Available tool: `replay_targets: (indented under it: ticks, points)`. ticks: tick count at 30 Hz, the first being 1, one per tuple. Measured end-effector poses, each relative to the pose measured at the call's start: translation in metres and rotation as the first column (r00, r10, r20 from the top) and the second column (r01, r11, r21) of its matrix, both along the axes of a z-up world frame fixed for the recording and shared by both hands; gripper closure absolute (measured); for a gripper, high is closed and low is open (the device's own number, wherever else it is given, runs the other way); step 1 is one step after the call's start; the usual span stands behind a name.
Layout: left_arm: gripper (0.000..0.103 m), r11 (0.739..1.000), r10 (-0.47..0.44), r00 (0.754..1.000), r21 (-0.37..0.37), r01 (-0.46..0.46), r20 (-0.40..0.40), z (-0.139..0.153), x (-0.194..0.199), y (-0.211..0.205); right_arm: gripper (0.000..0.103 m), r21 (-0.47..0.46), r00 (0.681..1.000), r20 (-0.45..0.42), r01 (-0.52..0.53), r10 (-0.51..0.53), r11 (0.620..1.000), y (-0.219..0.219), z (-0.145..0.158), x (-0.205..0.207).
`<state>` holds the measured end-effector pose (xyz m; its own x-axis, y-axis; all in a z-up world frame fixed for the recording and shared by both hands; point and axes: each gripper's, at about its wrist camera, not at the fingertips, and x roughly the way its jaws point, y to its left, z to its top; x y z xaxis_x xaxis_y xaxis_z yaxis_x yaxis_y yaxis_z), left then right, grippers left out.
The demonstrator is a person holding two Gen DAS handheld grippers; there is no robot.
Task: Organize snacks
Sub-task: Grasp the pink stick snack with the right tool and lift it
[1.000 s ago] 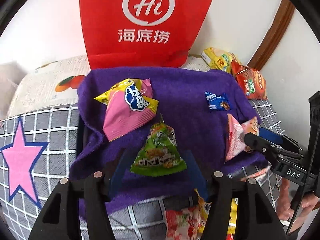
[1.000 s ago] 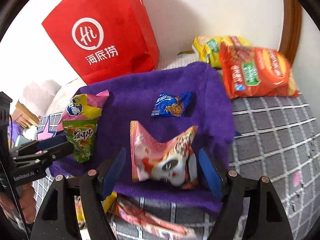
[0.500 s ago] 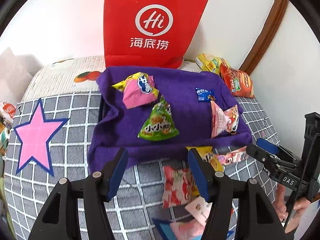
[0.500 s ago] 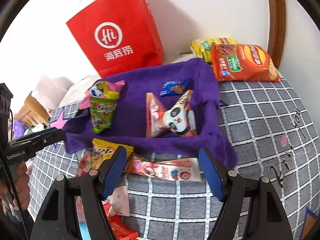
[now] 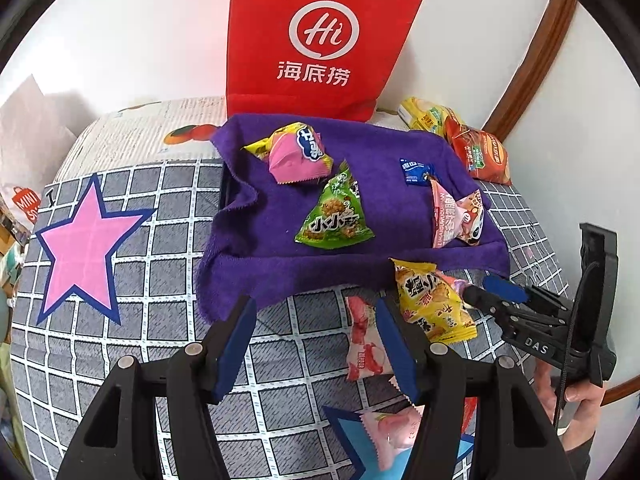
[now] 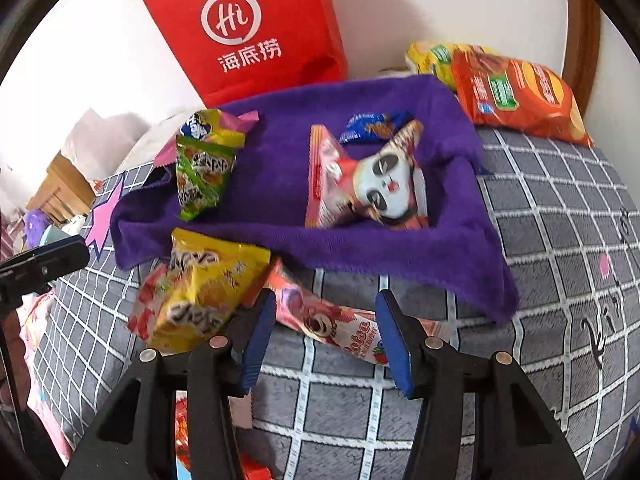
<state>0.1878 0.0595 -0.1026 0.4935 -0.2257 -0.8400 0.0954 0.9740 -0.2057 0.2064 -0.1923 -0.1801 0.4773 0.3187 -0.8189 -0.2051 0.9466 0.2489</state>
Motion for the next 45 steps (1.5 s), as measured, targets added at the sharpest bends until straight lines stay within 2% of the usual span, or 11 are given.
replay_targets:
  ticks: [4,8,14,17,21,31,41,45]
  points:
    - [0.043,1.000,-0.002,1.000,-0.014,0.002,0.000,-0.003,-0.001,0.001,0.051,0.035,0.997,-0.064,-0.028,0.031,0.999,-0.004,-0.010,-0.009]
    - [0.043,1.000,-0.003,1.000,-0.024,0.003,-0.002,-0.005,-0.003,0.001,0.051,-0.007,0.995,-0.071,-0.064,0.064,0.998,0.004,-0.016,-0.019]
    - [0.043,0.999,-0.005,1.000,-0.037,0.005,-0.002,-0.006,-0.007,0.002,0.052,-0.038,0.999,-0.014,-0.047,0.047,0.998,0.018,-0.017,-0.016]
    - [0.043,0.999,-0.012,1.000,-0.039,0.012,0.001,-0.007,-0.010,0.000,0.082,-0.082,0.999,0.030,-0.023,0.026,0.996,0.024,-0.017,-0.015]
    - [0.043,0.999,-0.027,1.000,-0.038,0.027,-0.005,-0.011,-0.013,-0.007,0.082,-0.089,0.999,0.045,0.004,0.000,0.996,0.017,-0.014,-0.023]
    - [0.043,0.997,-0.072,0.995,-0.031,0.070,-0.064,-0.038,-0.009,-0.038,0.080,-0.154,0.992,0.047,0.119,-0.113,0.981,-0.039,-0.016,-0.065]
    - [0.043,0.997,-0.069,0.990,0.009,0.070,-0.123,-0.068,0.004,-0.061,0.077,-0.134,0.979,0.139,0.170,-0.151,0.976,-0.040,-0.024,-0.079]
    - [0.045,0.996,-0.073,0.993,0.036,0.077,-0.096,-0.070,0.006,-0.068,0.076,-0.114,0.978,0.135,0.172,-0.156,0.978,-0.042,-0.024,-0.077]
